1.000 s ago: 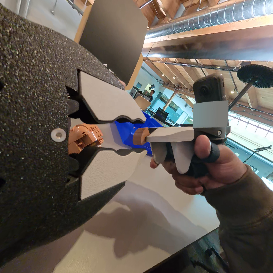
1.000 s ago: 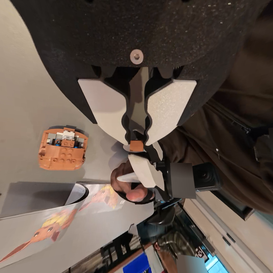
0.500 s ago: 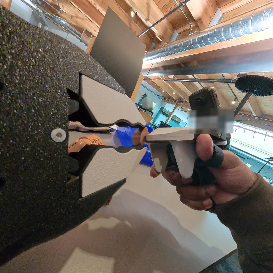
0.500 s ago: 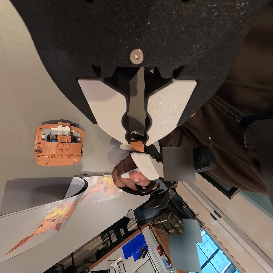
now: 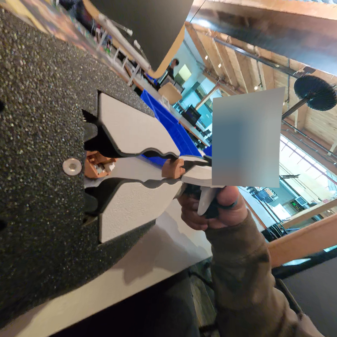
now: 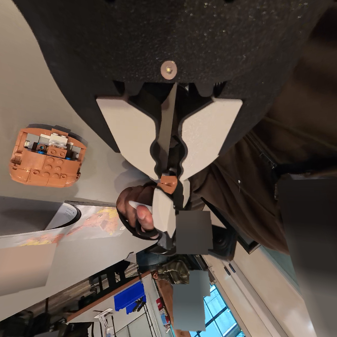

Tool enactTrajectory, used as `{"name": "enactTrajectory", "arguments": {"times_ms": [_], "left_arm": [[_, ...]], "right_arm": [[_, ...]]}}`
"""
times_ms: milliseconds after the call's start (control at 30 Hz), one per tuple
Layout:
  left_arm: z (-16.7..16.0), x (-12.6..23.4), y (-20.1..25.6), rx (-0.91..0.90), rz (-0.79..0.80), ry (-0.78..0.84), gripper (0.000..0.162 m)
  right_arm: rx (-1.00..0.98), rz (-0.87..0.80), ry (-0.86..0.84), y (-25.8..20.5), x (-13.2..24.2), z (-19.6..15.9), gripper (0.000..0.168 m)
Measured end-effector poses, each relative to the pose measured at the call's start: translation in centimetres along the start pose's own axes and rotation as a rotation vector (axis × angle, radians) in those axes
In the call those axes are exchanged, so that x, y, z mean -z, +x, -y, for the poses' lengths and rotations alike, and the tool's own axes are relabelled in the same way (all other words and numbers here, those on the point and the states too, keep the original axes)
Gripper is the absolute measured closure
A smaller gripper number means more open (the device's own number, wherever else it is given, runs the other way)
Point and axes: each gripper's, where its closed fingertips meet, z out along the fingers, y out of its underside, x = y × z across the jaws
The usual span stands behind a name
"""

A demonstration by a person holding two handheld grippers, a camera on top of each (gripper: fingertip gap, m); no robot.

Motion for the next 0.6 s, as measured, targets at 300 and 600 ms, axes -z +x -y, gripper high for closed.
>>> {"name": "enactTrajectory", "arguments": {"times_ms": [300,600], "left_arm": [[0.6,1.2,-2.0,0.198,0.038,0.082,0.142],[-1.3,0.3,-1.8,0.187,0.051,-0.036,0.142]], "right_arm": [[0.036,-0.234,0.054,3.7,3.7,0.8,0.153],[-0.112,-1.081,0.255,18.6,21.0,2.3,0.133]]}}
